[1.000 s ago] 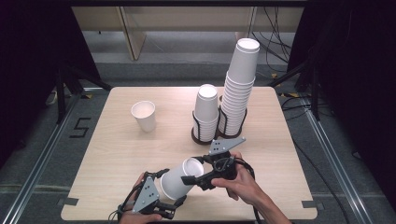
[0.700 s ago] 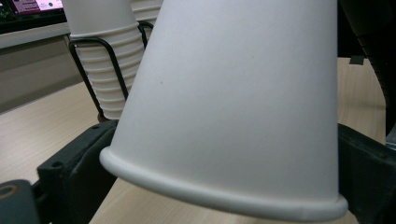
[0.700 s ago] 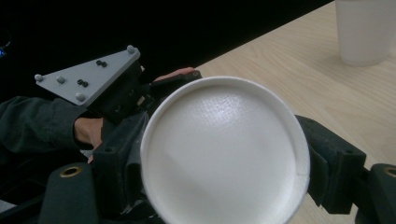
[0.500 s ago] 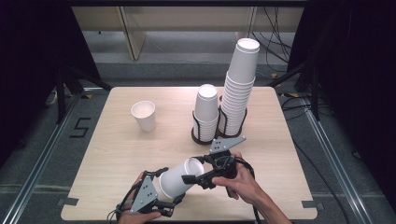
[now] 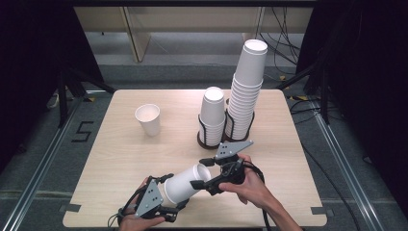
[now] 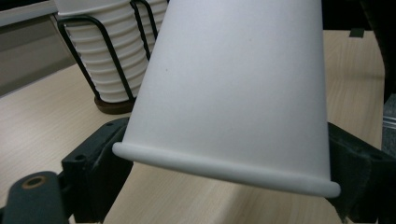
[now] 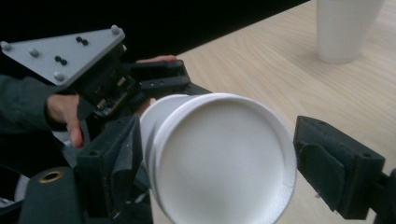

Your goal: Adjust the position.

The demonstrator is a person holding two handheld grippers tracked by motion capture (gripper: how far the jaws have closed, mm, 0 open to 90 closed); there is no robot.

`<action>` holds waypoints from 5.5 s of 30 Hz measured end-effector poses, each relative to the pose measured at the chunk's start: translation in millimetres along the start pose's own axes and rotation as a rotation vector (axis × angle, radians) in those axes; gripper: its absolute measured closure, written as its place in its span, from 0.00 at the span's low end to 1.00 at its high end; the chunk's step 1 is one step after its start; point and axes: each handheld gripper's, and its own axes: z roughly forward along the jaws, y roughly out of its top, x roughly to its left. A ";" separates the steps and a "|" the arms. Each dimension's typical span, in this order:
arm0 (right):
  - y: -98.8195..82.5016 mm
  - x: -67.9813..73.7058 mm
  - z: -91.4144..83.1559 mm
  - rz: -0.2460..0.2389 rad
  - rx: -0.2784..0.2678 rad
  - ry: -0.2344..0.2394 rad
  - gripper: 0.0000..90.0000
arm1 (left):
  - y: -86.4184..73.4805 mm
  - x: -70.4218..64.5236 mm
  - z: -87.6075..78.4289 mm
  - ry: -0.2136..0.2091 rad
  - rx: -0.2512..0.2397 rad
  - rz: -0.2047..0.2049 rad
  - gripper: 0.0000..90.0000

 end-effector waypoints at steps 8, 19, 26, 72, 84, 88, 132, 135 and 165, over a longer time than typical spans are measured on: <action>3.1 8.7 -2.4 -0.145 0.121 -0.059 0.20 | -1.5 -1.7 4.9 -0.053 0.143 0.070 0.14; -0.5 31.2 13.0 -0.382 0.340 -0.103 0.21 | 1.7 -5.8 7.1 -0.109 0.277 0.163 0.14; -6.6 43.0 29.5 -0.514 0.460 -0.090 0.21 | 7.8 -11.1 6.5 -0.135 0.316 0.223 0.14; -20.0 16.4 26.6 -0.453 0.294 0.179 0.23 | 9.9 -4.4 -5.6 -0.232 -0.097 -0.071 0.05; -22.1 16.3 28.3 -0.463 0.359 0.123 0.20 | 14.0 -4.7 -6.8 -0.251 -0.062 -0.017 0.13; -17.7 22.1 26.2 -0.523 0.396 0.057 0.18 | 13.2 -2.8 -5.9 -0.235 -0.016 -0.016 0.14; -24.1 18.1 32.2 -0.396 0.265 0.113 0.22 | 12.5 0.2 -6.0 -0.240 -0.126 -0.185 0.13; -25.3 18.6 32.8 -0.387 0.286 0.092 0.21 | 13.5 0.0 -6.5 -0.229 -0.122 -0.181 0.14; -32.9 21.3 45.5 -0.338 0.230 0.157 0.25 | 15.5 -3.0 -6.3 -0.226 -0.196 -0.227 0.17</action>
